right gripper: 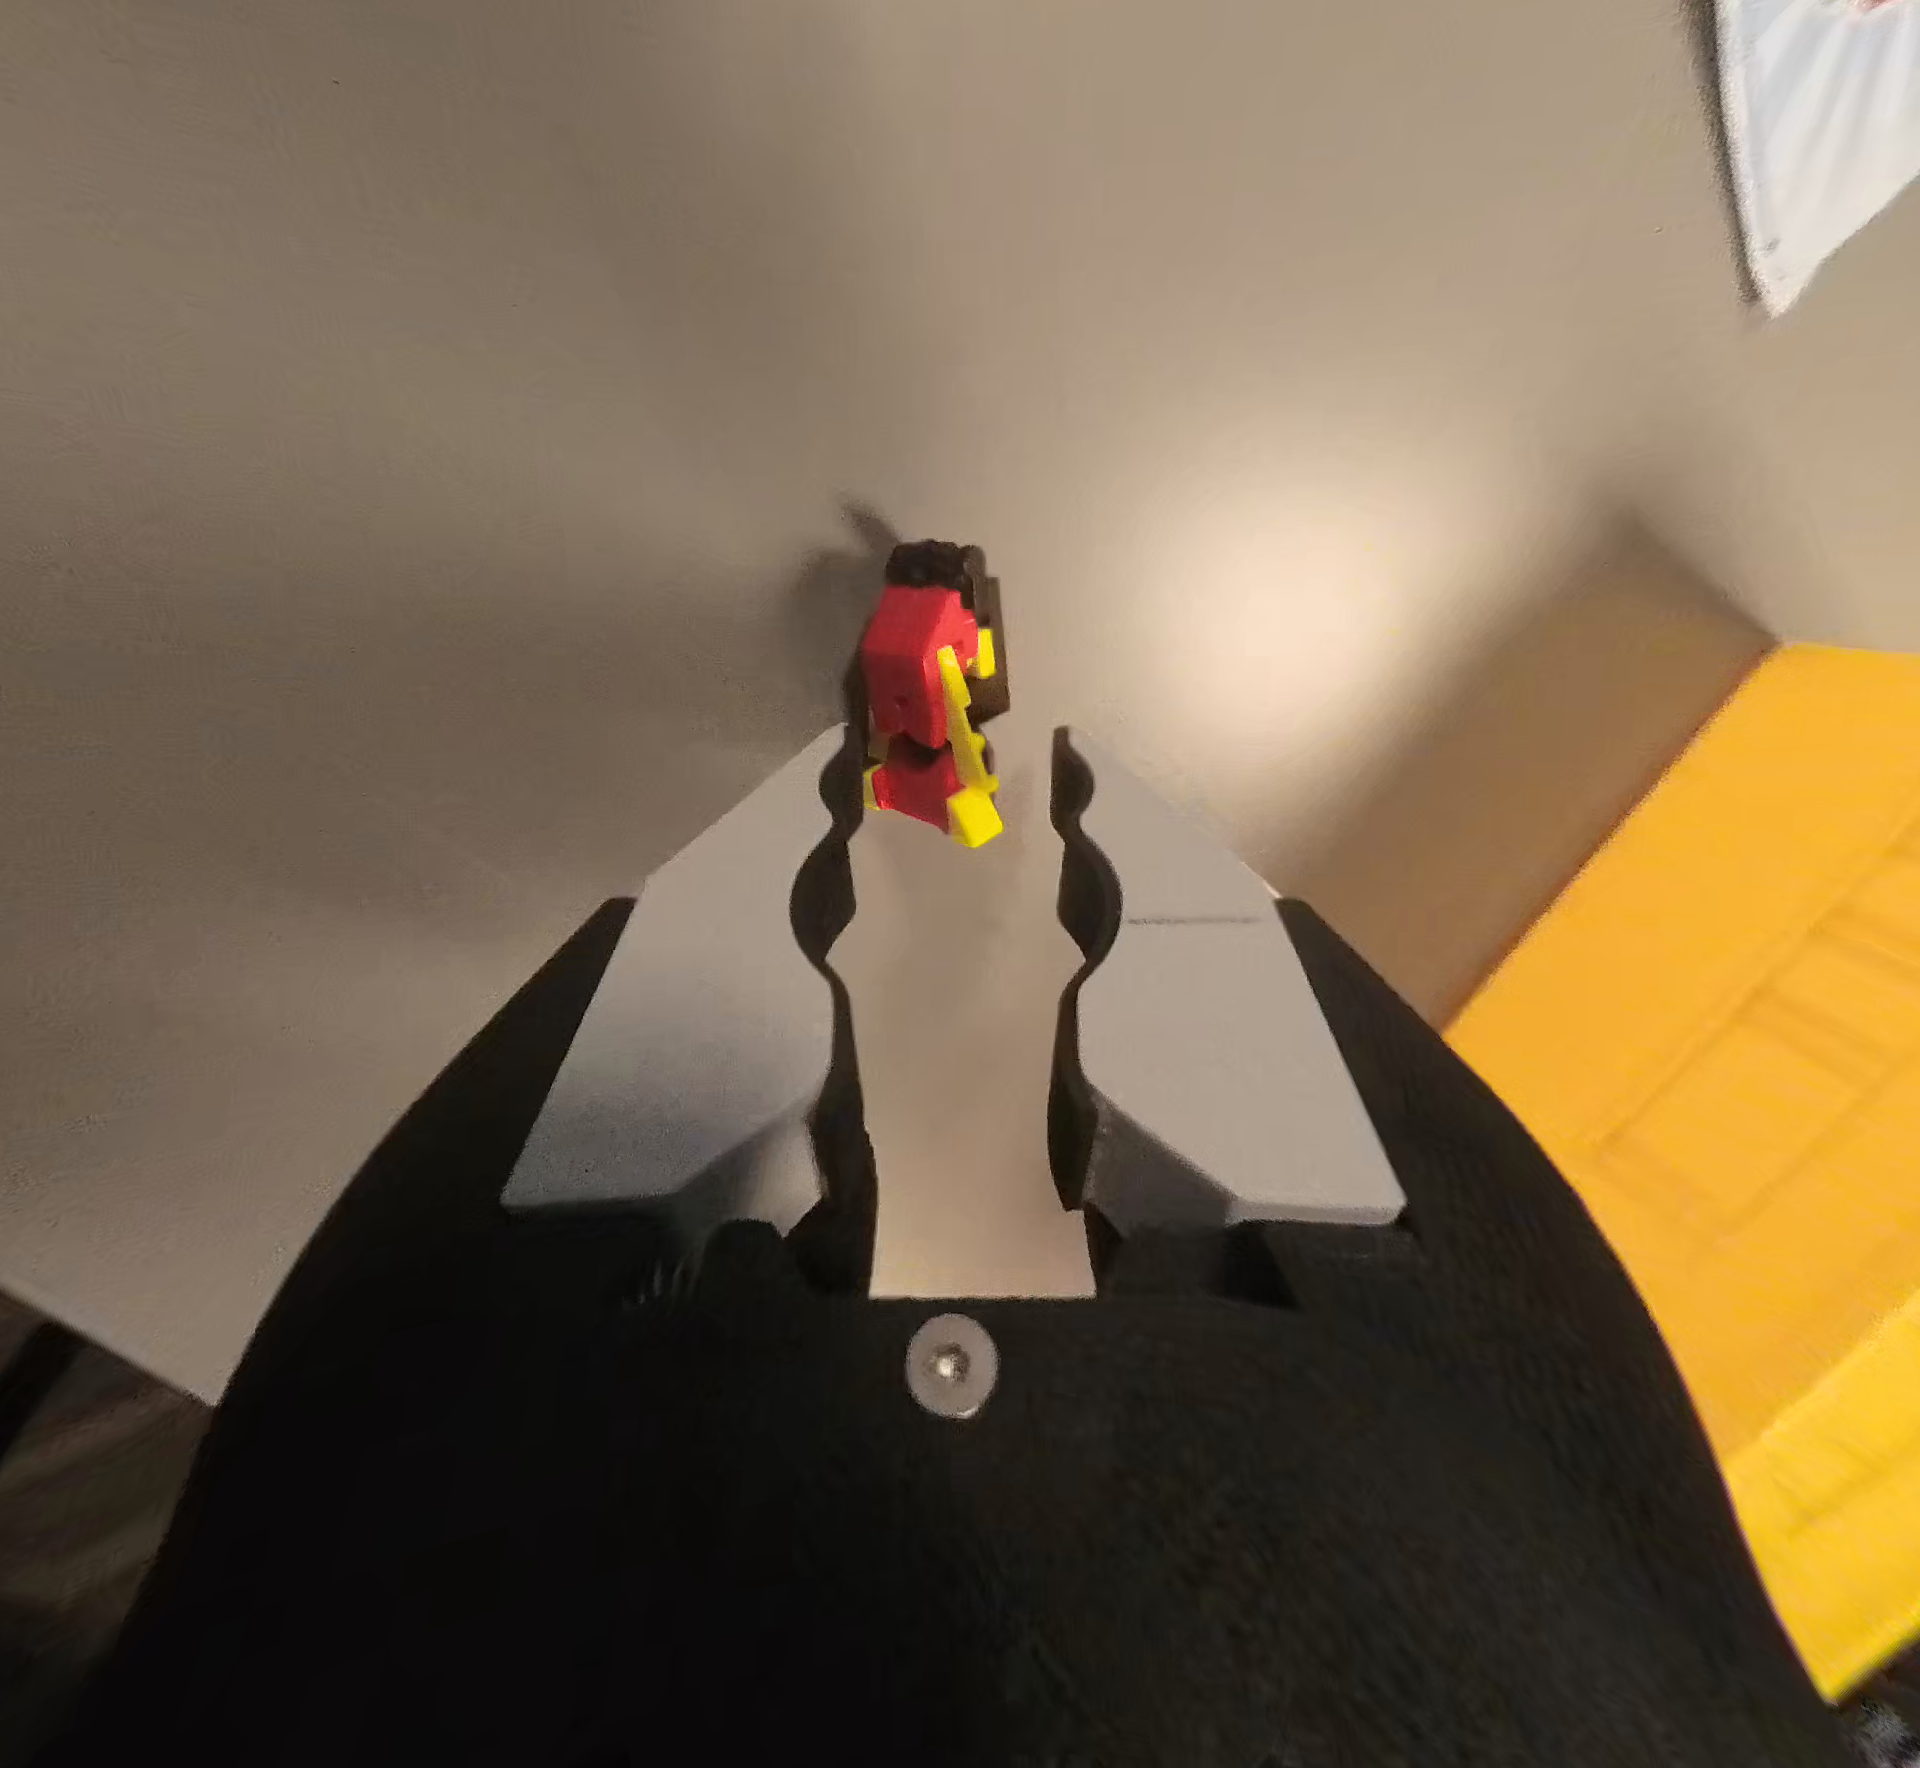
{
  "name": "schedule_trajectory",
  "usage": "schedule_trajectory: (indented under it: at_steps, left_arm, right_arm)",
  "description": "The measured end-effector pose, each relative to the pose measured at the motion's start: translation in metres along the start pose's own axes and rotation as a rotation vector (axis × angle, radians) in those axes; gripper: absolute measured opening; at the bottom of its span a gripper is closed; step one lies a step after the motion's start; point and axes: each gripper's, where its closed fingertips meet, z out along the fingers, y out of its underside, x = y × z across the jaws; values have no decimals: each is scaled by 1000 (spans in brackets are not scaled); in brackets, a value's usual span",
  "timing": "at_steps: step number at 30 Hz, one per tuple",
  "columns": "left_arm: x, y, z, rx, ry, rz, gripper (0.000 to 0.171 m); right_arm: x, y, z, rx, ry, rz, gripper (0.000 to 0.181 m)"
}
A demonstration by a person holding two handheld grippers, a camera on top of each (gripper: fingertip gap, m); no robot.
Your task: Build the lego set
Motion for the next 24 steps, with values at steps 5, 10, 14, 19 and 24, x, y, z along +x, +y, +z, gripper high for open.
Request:
schedule_trajectory:
  at_steps: [5, 10, 14, 19, 24]
  left_arm:
    - [0, -1, -1, 5, 3, -3, 11]
    - [1, -2, 0, 12, 10, -4, 11]
    - [1, -2, 0, 11, 12, -8, 11]
    - [2, 0, 1, 5, 20, -23, 11]
    - [2, -1, 1, 10, 22, -25, 11]
  right_arm:
    - [-31, -15, -13, 71, -423, 39, 17]
    - [-47, -6, -21, -69, -752, 96, 13]
    - [-36, 0, -9, -150, -664, 44, 21]
    - [-14, -10, -7, -90, -408, -15, 47]
    - [-9, -25, -22, 60, -186, -35, 44]
